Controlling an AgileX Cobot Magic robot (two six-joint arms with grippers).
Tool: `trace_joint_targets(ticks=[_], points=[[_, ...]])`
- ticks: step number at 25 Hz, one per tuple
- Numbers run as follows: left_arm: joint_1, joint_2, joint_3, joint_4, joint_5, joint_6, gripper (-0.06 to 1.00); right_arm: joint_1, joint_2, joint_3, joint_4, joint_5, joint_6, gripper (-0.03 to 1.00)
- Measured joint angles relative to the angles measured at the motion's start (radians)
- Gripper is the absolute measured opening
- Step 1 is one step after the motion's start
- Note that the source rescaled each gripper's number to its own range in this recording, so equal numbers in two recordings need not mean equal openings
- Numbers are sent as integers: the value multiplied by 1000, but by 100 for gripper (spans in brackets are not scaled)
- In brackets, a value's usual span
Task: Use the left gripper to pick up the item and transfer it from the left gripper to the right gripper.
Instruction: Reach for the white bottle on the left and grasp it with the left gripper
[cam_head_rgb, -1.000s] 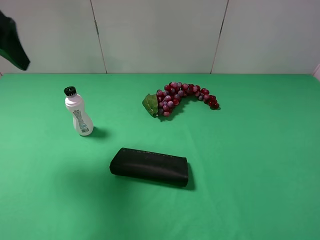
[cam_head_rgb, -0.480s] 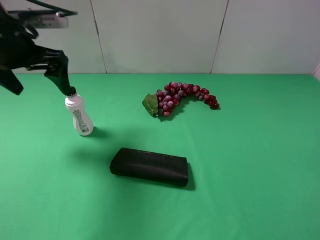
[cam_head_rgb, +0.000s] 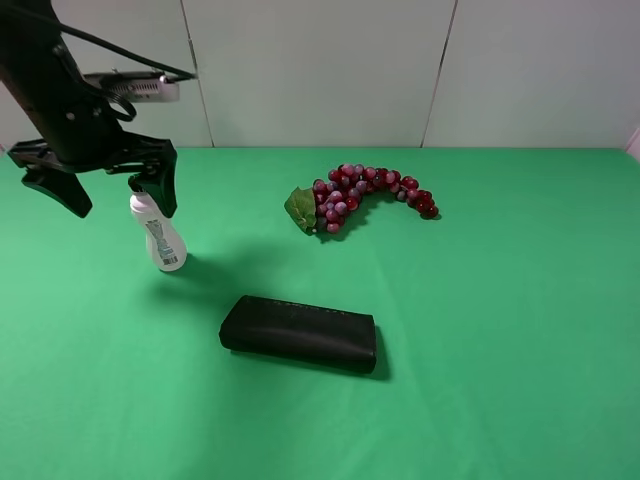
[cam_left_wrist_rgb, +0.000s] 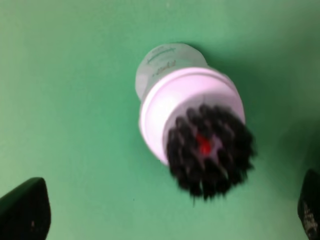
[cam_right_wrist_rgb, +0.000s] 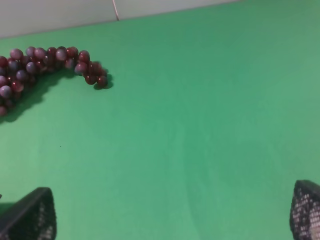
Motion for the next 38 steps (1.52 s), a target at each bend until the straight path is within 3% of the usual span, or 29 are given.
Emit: trace_joint_targets(ticks=[22,27,34,38], points=[[-84,82,0,76,-113,0,99,0,0,0,2,0,0,100],[-84,90,0,100,-119,0,65,0,0,0,3,0,0,100],[-84,90,0,107,-135,0,0,0,0,0,4,0,0,100],[-84,90,-1,108,-139,0,1,0,0,0,4,0,0,100]])
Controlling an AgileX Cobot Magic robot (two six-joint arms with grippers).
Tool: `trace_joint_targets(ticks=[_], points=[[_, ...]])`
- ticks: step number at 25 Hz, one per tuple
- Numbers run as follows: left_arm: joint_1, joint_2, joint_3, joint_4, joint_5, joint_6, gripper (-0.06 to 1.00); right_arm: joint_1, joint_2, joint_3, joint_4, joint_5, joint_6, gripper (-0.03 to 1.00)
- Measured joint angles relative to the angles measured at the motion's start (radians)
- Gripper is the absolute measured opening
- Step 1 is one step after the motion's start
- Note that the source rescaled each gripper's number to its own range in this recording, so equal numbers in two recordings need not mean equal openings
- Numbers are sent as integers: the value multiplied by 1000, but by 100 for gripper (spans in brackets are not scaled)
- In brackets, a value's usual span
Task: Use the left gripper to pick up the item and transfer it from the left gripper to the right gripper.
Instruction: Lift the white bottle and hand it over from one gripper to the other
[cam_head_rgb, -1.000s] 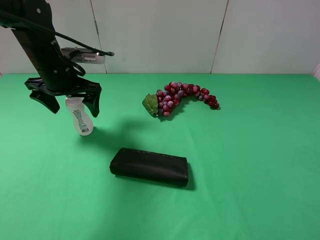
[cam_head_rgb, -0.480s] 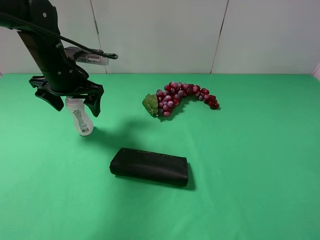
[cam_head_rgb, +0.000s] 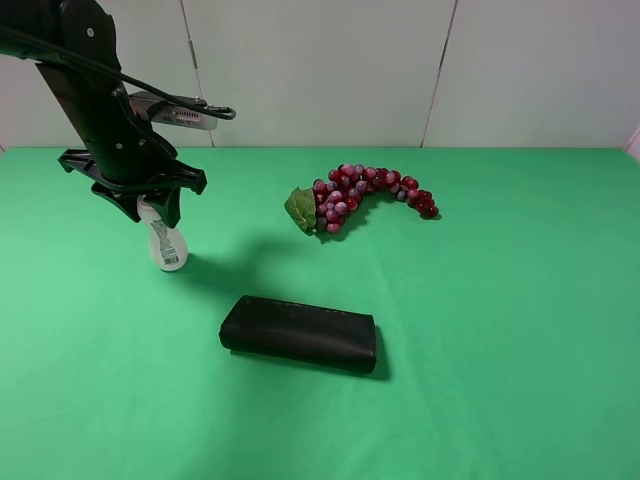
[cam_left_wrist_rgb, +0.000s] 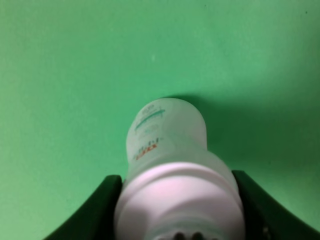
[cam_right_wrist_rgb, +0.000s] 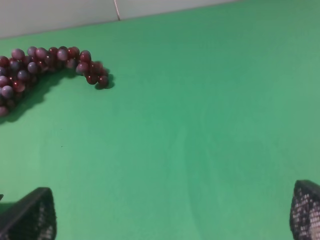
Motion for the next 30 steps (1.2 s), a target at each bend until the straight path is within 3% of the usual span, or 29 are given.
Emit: trace_joint_targets(ticks=[21,30], points=[[0,-6,0,1,4,0,1,0,0,0,0,0,0,100],[0,-97,-38,1,106,0,1,0,0,0,0,0,0,100]])
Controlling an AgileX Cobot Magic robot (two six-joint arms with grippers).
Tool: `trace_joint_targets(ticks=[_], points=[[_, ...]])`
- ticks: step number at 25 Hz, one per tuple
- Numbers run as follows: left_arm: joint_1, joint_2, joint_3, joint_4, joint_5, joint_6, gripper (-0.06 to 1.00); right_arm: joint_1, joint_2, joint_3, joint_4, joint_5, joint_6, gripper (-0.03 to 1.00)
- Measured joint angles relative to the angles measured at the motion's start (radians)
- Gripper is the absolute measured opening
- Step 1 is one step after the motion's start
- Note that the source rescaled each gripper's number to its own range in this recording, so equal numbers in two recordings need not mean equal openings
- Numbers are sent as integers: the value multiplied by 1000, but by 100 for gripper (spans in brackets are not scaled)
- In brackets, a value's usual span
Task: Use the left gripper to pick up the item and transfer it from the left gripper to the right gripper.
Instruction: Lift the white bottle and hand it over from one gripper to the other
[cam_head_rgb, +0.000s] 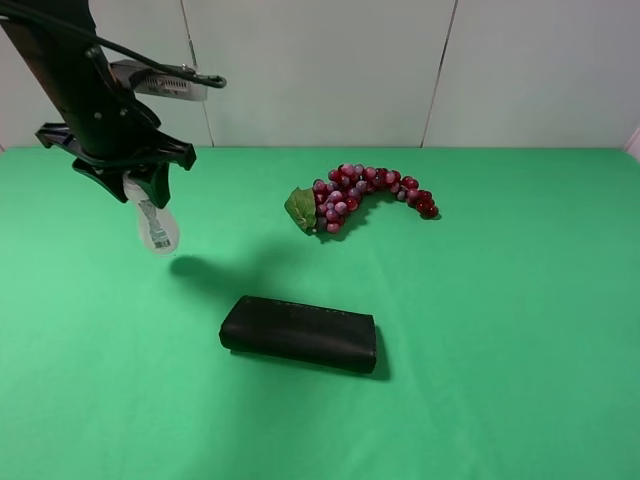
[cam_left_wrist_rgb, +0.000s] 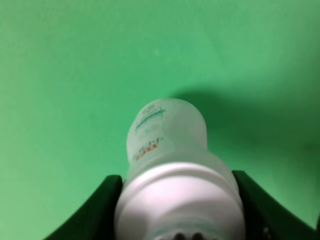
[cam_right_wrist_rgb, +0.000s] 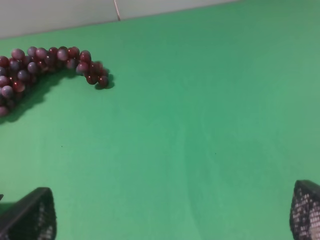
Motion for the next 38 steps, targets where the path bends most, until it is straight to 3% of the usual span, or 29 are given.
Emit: trace_joint_targets(ticks=[12,17,27,38], points=[[0,-197,-2,-9,74,0,1,0,0,0,0,0,0,100],[0,-260,-2,-72,85,1,1,0,0,0,-21,0,-13,100],[0,-266,-2,-437,56,118,1,0,0,0,-34,0,-20,100],[0,-266,-2,-755,0,275,1,0,0,0,-34,0,-22,100]])
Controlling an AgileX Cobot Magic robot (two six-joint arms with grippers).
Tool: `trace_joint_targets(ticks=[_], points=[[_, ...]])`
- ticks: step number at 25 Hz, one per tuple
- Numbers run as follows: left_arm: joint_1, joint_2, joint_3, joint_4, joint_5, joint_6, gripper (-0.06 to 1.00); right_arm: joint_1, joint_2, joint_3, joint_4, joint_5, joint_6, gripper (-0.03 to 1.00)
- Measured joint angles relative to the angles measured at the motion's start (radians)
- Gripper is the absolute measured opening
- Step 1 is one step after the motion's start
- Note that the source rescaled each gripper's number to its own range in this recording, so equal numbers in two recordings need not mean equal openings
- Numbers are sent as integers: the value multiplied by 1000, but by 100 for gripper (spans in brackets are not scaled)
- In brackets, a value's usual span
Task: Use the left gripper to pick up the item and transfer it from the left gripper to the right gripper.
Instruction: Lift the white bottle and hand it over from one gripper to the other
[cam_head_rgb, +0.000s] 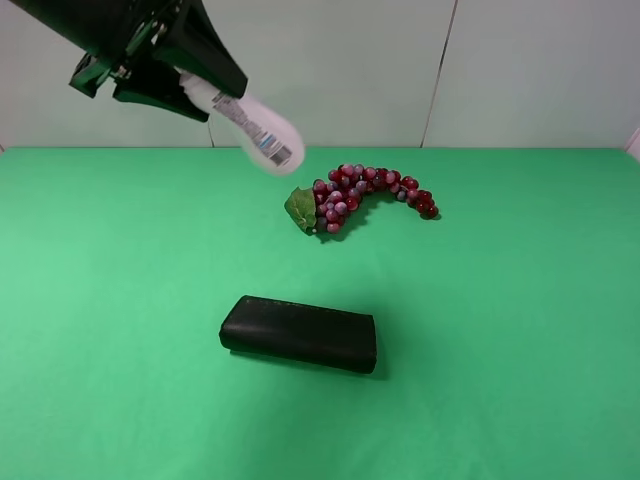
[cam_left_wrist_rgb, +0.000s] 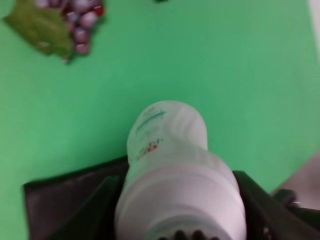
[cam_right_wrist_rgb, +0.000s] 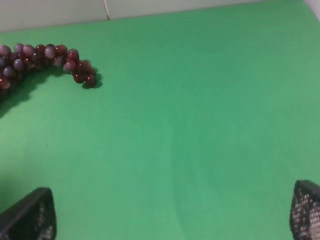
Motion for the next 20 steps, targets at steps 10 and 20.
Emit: trace_joint_targets(ticks=[10,20], points=[[-2,38,0,-258,9,154,1,0,0,0,16,0,-1,100],[-2,196,0,-505,81,341,1,0,38,-36,115,0,-54,100]])
